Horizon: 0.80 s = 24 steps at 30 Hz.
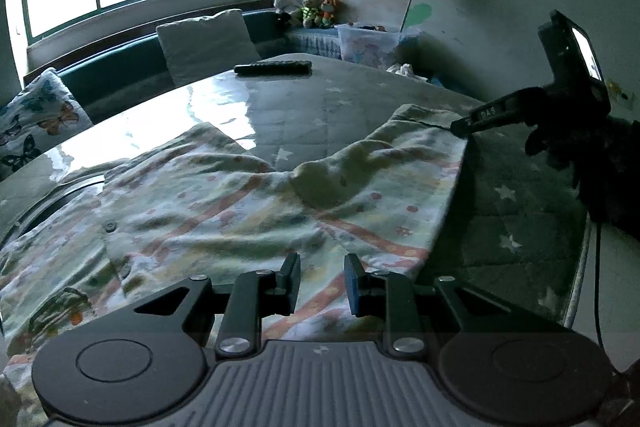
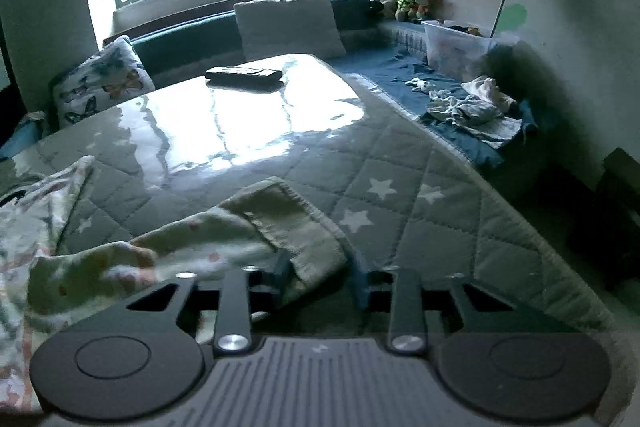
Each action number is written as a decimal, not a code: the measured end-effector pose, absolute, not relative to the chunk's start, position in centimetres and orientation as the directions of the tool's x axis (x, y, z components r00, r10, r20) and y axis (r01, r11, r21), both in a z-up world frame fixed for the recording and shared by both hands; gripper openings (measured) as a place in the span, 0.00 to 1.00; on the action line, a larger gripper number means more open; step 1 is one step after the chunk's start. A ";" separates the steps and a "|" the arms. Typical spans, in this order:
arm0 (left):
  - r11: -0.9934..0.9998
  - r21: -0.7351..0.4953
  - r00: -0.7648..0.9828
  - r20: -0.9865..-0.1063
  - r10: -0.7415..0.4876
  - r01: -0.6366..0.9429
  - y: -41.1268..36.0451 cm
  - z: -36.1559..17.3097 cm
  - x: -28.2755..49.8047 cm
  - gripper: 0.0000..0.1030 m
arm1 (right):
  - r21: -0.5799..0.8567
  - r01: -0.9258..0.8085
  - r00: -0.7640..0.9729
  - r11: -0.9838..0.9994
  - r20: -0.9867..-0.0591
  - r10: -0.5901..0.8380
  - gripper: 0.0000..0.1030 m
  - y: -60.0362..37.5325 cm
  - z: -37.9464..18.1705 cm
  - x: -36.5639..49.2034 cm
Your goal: Fold clothes
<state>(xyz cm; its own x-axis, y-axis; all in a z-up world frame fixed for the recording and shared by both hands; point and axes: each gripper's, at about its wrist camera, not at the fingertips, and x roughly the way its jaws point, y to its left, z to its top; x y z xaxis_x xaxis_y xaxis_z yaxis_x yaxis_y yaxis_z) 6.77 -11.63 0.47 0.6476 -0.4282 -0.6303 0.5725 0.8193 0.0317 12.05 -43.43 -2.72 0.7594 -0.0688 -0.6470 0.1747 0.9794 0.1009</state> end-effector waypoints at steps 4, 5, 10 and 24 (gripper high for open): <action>0.814 0.033 0.638 -0.639 -0.429 0.580 -12.3 0.3 6.8 0.25 | 0.143 0.176 0.788 0.974 -0.614 -0.053 0.06 -43.6 -1.6 11.3; 0.812 0.032 0.636 -0.640 -0.431 0.583 -12.5 0.3 6.8 0.25 | 0.153 0.173 0.798 0.973 -0.601 -0.048 0.05 -43.6 -1.1 11.0; 0.799 0.039 0.623 -0.649 -0.437 0.600 -13.2 -0.2 6.6 0.25 | 0.183 0.127 0.851 0.975 -0.525 -0.013 0.05 -43.6 2.3 9.9; 0.860 0.020 0.703 -0.586 -0.402 0.509 -9.2 1.7 4.7 0.30 | 0.199 -0.220 0.894 0.955 -0.351 0.279 0.05 -35.0 11.6 8.3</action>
<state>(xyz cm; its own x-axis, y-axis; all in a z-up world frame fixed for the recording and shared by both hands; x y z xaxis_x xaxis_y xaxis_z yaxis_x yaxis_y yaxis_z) 4.67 -9.16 1.67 0.7030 -0.4025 -0.5864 0.5092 0.8604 0.0199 8.27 -34.99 11.55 0.8937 0.2792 -0.3513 -0.2203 0.9550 0.1987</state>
